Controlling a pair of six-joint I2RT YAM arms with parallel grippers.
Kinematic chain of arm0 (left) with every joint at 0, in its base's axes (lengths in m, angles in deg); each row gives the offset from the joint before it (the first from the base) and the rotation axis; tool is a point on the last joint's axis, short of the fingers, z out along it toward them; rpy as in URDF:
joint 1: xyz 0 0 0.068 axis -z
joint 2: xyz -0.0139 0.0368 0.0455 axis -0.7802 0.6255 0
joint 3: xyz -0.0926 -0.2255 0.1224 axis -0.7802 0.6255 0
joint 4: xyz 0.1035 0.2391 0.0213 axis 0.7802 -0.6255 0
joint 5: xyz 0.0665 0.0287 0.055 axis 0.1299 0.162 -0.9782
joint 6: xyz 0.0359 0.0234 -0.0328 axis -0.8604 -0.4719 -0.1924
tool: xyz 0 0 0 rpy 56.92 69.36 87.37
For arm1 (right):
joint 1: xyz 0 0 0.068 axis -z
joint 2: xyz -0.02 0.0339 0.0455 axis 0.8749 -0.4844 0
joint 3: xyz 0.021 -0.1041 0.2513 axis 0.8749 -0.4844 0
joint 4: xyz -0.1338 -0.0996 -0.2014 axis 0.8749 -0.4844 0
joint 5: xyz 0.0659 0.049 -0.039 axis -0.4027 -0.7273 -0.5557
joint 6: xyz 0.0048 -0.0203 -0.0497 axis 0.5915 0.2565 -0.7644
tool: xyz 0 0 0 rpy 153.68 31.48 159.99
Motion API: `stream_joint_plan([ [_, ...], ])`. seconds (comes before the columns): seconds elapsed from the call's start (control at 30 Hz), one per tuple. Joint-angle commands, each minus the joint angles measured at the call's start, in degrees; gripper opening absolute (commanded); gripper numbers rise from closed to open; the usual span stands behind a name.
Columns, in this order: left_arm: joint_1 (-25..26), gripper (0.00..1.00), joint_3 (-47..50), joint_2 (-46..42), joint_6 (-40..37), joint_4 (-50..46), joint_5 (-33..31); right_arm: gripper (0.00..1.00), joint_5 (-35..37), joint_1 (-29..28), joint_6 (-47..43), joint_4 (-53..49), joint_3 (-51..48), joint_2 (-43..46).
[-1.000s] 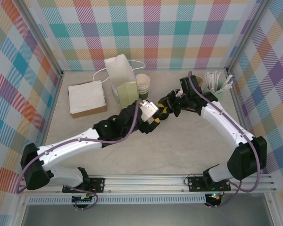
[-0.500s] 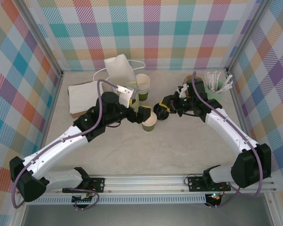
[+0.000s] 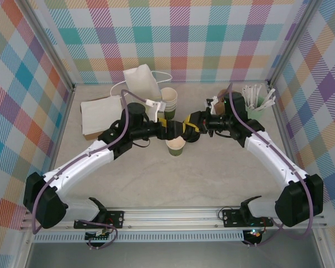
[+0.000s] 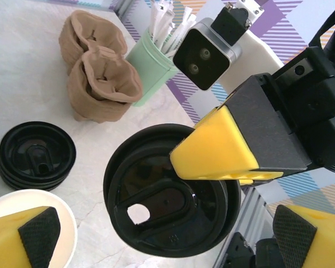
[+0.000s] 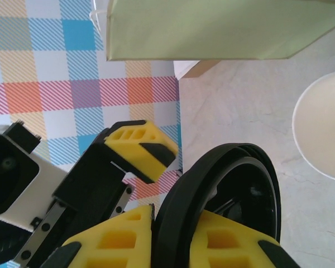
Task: Pack the takeout coffee
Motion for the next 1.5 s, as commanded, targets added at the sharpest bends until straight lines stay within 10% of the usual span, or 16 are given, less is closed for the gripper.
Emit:
stream_joint_plan([
  [0.0,-0.47,1.0,0.21,1.18,2.17,3.83,5.1,0.16,-3.37,0.23,0.67,2.02,1.58,1.7],
  [1.47,-0.39,0.85,-1.81,4.88,1.18,2.29,8.31,0.16,-1.37,-2.62,-4.24,-6.14,6.29,-2.38],
])
